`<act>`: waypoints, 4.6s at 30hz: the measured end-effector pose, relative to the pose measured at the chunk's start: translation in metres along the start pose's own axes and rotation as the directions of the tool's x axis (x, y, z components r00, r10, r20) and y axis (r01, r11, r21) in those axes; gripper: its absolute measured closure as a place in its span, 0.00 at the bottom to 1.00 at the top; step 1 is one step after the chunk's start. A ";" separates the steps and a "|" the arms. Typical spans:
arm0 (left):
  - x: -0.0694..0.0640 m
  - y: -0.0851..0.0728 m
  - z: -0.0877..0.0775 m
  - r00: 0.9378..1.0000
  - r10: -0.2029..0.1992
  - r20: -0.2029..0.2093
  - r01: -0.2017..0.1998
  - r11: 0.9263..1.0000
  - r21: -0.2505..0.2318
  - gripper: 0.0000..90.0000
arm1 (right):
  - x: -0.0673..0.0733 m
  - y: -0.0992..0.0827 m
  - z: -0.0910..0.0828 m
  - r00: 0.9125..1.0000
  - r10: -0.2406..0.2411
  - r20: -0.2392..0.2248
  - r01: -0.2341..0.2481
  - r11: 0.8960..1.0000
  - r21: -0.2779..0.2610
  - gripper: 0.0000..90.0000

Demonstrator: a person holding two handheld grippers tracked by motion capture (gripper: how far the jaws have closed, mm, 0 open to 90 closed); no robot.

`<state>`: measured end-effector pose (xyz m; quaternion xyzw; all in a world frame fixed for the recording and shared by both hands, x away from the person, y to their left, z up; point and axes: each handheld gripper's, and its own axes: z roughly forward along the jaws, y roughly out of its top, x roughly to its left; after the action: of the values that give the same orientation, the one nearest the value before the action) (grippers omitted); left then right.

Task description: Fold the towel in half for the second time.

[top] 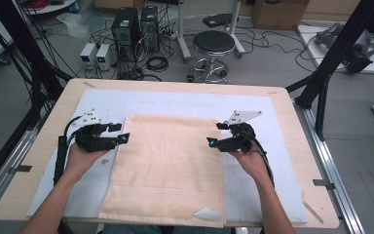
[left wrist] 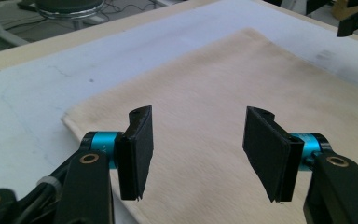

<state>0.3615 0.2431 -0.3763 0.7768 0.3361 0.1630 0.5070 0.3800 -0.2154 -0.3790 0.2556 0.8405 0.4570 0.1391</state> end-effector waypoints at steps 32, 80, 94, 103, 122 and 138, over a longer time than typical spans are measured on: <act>0.067 -0.028 0.092 0.969 -0.135 -0.209 0.170 0.973 0.157 0.57 | -0.078 -0.026 0.066 0.981 0.142 0.136 -0.163 0.974 0.160 0.39; 0.033 -0.006 0.005 1.000 -0.019 0.018 0.020 0.999 -0.027 0.93 | -0.030 -0.008 -0.003 0.980 0.089 -0.177 -0.102 0.992 -0.070 0.89; 0.009 -0.012 -0.021 0.997 0.065 0.044 -0.063 0.996 -0.063 0.92 | -0.009 -0.008 -0.030 0.985 0.054 -0.164 -0.073 0.991 -0.109 0.87; -0.005 -0.021 -0.037 0.993 0.099 0.062 -0.094 0.993 -0.075 0.92 | 0.009 -0.009 -0.040 0.984 0.017 -0.175 -0.036 0.993 -0.109 0.88; -0.053 -0.066 -0.067 0.980 0.155 0.123 -0.149 0.987 -0.055 0.92 | 0.062 -0.055 -0.053 0.971 -0.009 -0.237 -0.008 0.997 -0.070 0.87; -0.061 -0.097 -0.081 0.977 0.115 0.179 -0.122 0.992 0.030 0.73 | 0.081 -0.091 -0.056 0.976 0.007 -0.216 -0.010 1.000 -0.013 0.72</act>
<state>0.2351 0.2814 -0.4226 0.8171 0.2462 0.1166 0.5081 0.2591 -0.2506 -0.4249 0.2072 0.8462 0.4888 0.0467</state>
